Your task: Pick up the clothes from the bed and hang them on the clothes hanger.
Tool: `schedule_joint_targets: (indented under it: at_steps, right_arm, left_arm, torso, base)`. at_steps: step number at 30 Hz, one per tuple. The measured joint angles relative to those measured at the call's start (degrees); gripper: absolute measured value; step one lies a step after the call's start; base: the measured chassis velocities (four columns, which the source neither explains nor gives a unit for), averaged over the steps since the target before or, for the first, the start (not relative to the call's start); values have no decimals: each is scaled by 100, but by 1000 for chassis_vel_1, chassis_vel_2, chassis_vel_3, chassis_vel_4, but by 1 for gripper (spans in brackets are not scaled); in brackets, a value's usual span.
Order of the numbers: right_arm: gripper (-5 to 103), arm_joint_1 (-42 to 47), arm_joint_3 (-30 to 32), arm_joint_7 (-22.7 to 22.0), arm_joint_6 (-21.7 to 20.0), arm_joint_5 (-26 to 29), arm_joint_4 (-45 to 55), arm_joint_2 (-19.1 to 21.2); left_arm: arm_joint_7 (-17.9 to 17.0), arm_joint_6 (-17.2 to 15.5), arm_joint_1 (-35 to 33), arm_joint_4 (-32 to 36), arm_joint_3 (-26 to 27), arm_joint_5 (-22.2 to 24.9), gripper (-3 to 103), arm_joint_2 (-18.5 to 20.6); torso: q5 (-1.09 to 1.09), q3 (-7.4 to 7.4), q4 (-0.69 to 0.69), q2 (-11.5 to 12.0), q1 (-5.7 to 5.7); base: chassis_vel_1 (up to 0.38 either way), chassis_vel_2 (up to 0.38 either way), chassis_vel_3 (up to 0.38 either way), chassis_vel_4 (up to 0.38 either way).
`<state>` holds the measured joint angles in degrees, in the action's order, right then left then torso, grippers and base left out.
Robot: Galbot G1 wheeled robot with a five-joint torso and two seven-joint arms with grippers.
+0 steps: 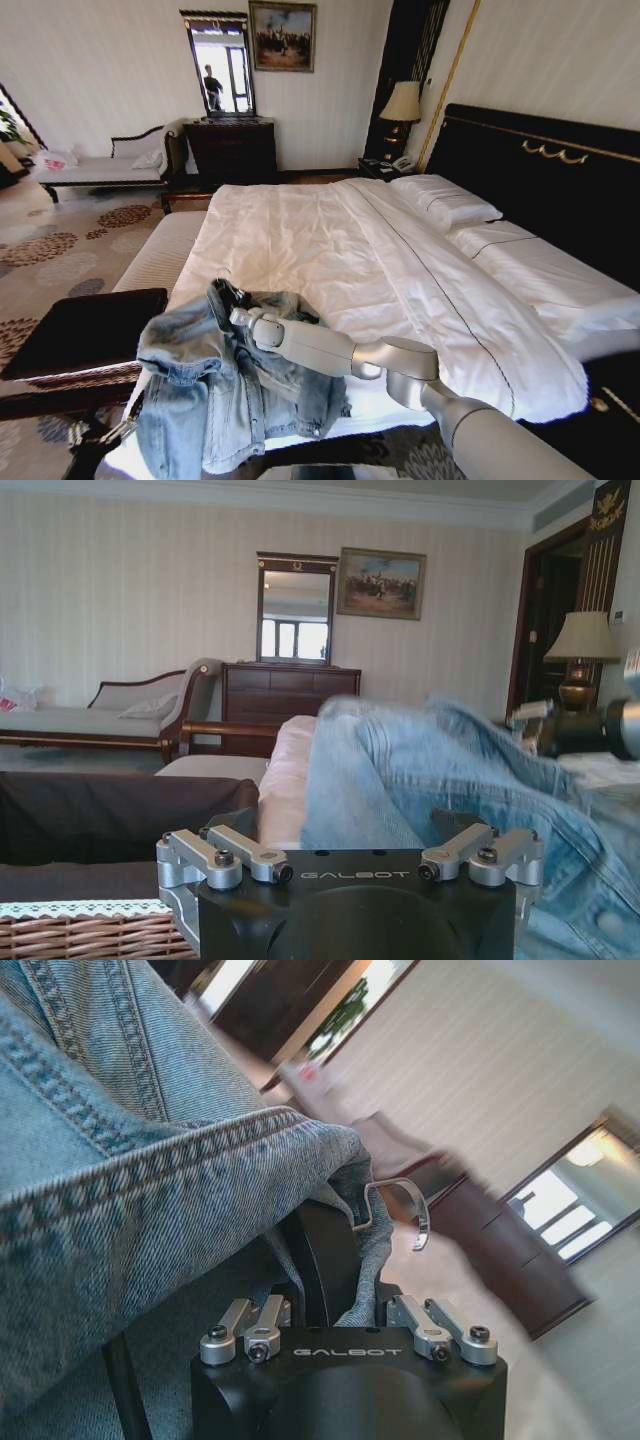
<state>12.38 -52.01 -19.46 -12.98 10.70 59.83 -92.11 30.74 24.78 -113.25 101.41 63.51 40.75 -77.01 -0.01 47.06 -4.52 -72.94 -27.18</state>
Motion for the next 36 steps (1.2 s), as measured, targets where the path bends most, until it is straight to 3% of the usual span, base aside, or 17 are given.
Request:
schedule_joint_targets:
  at_steps: [4, 11, 21, 36]
  right_arm:
    - [36, 15, 240, -314, 48, -399, 366, -2]
    - [36, 29, 570, -528, 49, -563, 841, 123]
    - [35, -252, 1023, -880, -41, -736, 1756, 788]
    - [28, -984, 1599, -1370, -619, 242, 3587, 2075]
  left_arm:
    - [-8, -15, -2, 59, 3, 15, 100, -25]
    - [-68, -30, -17, 171, 47, 17, 100, -23]
    - [-144, -141, -4, 460, 96, 14, 100, 18]
    - [-456, -224, -19, 1074, 131, 16, 100, -15]
  torso:
    - [0, 0, 2, 0, 0]
    - [1, -1, 3, 0, 0]
    - [2, 0, 1, 0, 0]
    - [2, -1, 1, -1, 0]
  base:
    - [0, 0, 0, 0]
    - [0, 0, 0, 0]
    - [0, 0, 0, 0]
    - [0, 0, 0, 0]
